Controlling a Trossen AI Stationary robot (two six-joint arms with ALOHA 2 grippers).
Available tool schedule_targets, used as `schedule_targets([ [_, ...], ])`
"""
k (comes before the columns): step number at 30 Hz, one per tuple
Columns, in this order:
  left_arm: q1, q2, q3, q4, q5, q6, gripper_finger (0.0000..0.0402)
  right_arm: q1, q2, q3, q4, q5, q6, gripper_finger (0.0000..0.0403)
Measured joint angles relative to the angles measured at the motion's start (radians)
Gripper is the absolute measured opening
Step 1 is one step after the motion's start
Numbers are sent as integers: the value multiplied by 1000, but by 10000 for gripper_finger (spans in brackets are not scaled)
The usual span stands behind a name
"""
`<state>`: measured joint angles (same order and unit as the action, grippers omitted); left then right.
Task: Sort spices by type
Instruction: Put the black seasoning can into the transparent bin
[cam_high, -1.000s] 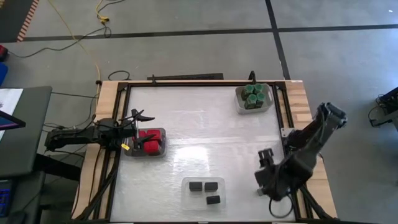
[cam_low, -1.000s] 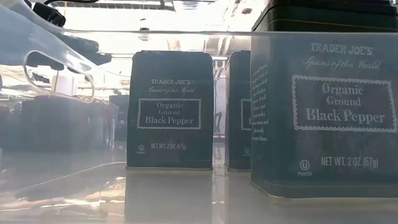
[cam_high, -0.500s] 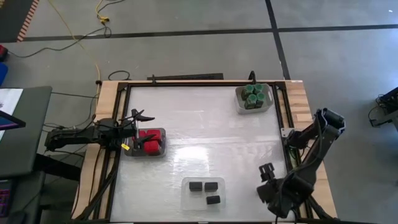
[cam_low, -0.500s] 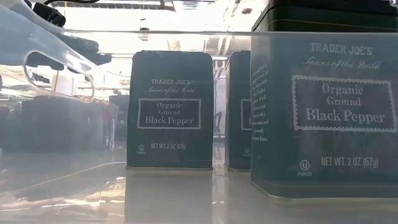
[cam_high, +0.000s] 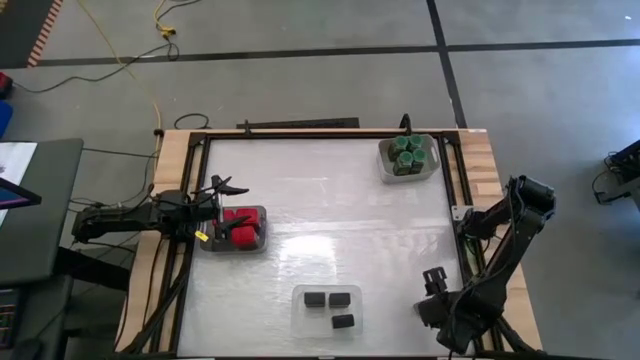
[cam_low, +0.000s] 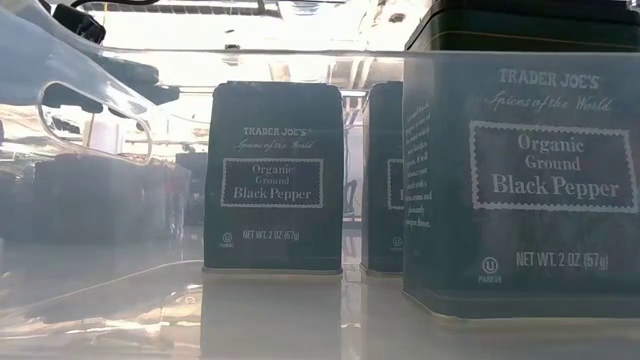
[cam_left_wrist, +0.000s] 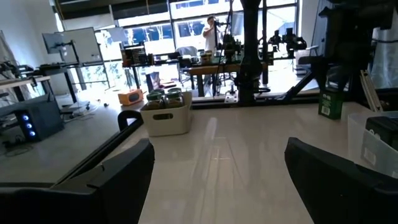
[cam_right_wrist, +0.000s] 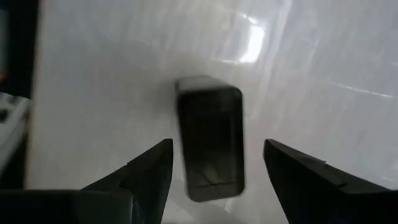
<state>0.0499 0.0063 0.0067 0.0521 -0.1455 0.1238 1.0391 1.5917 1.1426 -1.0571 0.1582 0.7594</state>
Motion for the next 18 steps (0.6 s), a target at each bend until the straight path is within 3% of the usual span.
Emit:
schedule_targets([
  [9, 0, 0, 0, 0, 0, 0, 347, 0, 0, -77, 124, -7, 11, 267],
  [12, 0, 0, 0, 0, 0, 0, 347, 0, 0, -87, 135, -16, 11, 226],
  [16, 0, 0, 0, 0, 0, 0, 347, -9, 0, -88, 132, -35, -9, 141],
  [18, 0, 0, 0, 0, 0, 0, 347, -11, 0, -88, 130, -51, -10, 141],
])
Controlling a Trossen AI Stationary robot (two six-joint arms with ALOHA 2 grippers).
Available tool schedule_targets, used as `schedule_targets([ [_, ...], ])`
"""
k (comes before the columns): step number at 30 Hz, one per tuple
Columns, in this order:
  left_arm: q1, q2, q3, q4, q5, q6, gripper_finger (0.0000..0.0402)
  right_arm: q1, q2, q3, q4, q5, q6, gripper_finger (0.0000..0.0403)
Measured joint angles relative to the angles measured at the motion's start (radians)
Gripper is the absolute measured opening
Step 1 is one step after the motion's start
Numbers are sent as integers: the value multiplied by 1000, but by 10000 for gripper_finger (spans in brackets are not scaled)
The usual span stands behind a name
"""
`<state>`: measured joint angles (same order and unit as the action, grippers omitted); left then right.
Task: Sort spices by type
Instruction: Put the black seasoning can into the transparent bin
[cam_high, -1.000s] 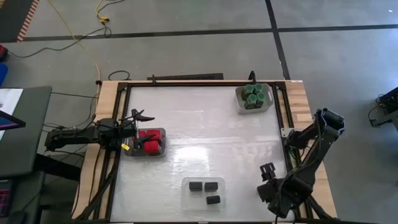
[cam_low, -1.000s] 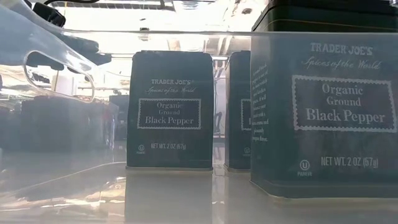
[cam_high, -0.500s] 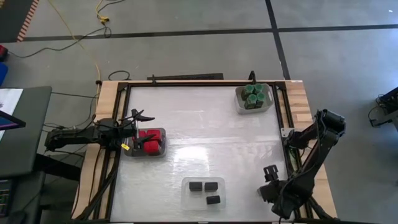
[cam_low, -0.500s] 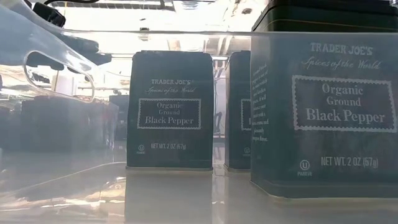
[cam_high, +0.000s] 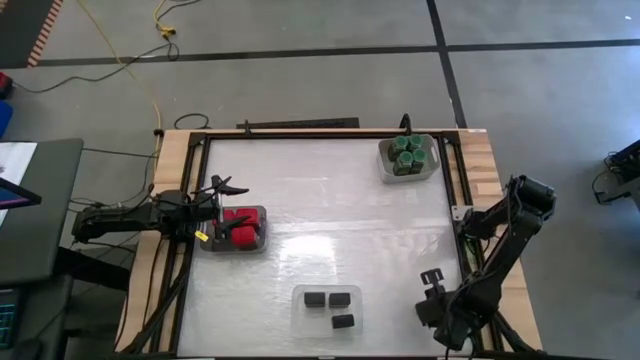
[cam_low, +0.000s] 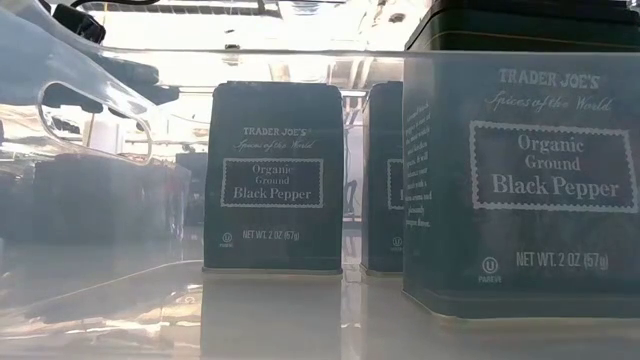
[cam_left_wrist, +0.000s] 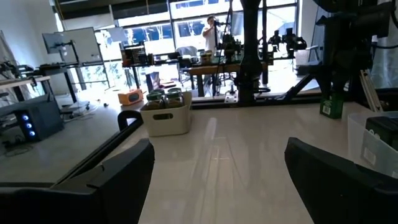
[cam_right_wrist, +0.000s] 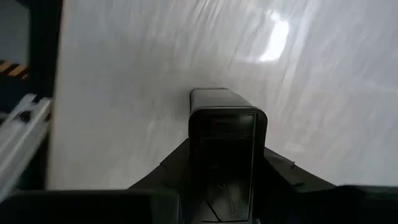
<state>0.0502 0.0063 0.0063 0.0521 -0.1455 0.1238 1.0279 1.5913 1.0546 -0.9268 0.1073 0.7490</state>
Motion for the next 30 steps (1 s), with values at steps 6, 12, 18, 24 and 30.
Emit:
schedule_targets([
  [6, 0, 0, 0, 0, 0, 0, 347, -60, -3, 72, -24, -71, 2, 141],
  [12, 0, 0, 0, 0, 0, 0, 347, -173, -1, 234, -114, -65, -1, 141],
  [18, 0, 0, 0, 0, 0, 0, 347, -284, 1, 428, -190, 2, -33, 141],
  [24, 0, 0, 0, 0, 0, 0, 347, -376, 127, 697, -309, 35, -61, 141],
  [30, 0, 0, 0, 0, 0, 0, 347, -424, 368, 1060, -430, 33, -116, 141],
])
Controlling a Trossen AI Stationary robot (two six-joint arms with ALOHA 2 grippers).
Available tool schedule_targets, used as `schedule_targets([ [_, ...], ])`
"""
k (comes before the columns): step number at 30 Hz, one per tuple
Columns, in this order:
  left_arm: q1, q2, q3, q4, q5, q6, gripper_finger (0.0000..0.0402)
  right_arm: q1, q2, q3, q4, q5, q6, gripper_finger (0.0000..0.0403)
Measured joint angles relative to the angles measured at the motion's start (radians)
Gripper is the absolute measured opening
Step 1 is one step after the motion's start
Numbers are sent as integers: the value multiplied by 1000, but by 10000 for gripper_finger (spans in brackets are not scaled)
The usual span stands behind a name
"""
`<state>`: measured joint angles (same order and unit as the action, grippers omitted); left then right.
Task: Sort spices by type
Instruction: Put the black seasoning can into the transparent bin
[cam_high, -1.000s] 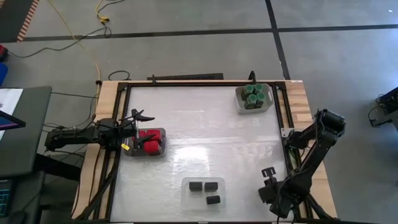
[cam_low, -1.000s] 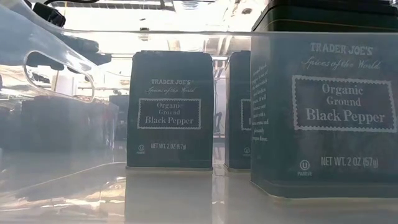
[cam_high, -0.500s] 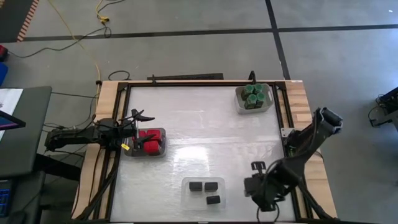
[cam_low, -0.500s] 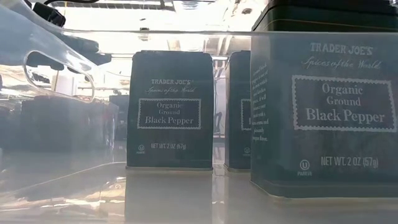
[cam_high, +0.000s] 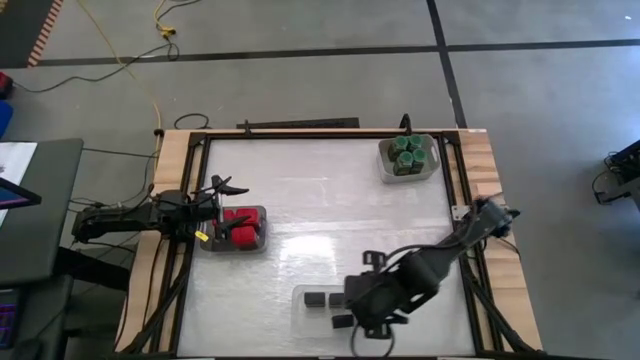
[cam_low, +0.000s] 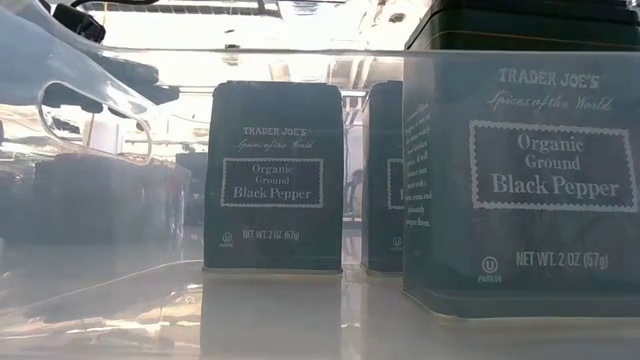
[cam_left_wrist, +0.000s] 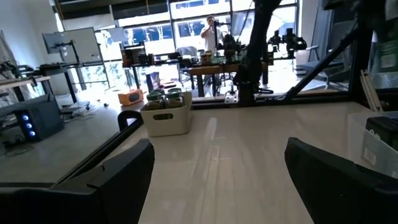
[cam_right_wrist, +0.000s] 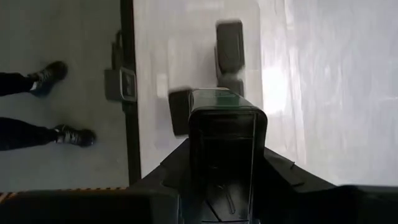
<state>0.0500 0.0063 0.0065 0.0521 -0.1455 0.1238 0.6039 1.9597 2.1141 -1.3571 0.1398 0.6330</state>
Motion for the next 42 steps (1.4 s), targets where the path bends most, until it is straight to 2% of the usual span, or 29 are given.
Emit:
schedule_targets([
  [5, 0, 0, 0, 0, 0, 0, 347, -19, 162, 244, -47, -3, -16, 141],
  [8, 0, 0, 0, 0, 0, 0, 347, -30, 172, 203, 72, -27, -37, 141],
  [18, 0, 0, 0, 0, 0, 0, 347, -59, 272, 204, 231, -34, -83, 141],
  [30, 0, 2, 0, 1, 0, 0, 347, -57, 412, 204, 247, -71, -109, 141],
  [42, 0, 2, 0, 1, 0, 0, 347, -70, 467, 205, 273, -86, -121, 141],
])
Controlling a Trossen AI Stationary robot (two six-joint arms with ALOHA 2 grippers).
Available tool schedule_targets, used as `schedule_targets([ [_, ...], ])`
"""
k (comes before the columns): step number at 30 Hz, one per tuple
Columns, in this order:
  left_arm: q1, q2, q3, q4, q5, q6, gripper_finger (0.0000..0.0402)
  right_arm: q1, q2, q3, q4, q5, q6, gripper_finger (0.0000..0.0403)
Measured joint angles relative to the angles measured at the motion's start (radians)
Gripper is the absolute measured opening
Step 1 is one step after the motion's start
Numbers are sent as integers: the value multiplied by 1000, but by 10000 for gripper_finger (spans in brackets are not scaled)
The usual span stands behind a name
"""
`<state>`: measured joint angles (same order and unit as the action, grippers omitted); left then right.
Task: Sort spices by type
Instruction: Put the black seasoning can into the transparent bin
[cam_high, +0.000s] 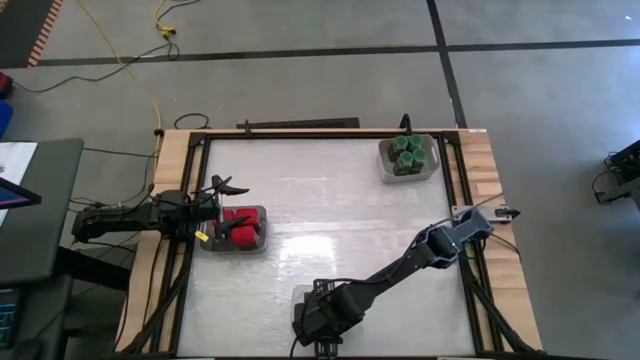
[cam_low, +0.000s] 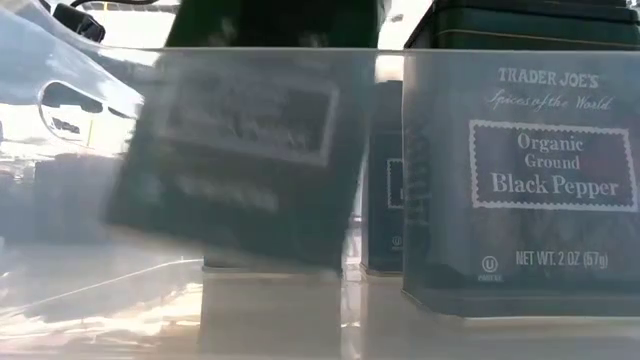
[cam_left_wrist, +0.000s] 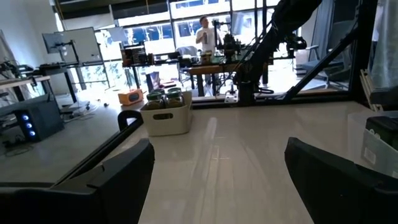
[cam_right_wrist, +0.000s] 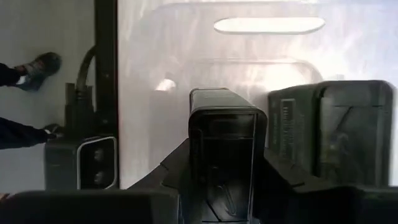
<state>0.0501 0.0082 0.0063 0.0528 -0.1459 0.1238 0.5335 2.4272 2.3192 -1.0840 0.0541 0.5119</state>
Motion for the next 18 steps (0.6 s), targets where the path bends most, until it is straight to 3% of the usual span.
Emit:
schedule_targets([
  [3, 0, 0, 0, 0, 0, 0, 347, 2, 3, -2, 3, -2, 4, 142],
  [9, 0, 0, 0, 0, 0, 0, 347, 3, 2, -1, 8, -4, 3, 186],
  [18, 0, 0, 0, 0, 0, 0, 347, 0, 2, -1, 9, -5, 3, 174],
])
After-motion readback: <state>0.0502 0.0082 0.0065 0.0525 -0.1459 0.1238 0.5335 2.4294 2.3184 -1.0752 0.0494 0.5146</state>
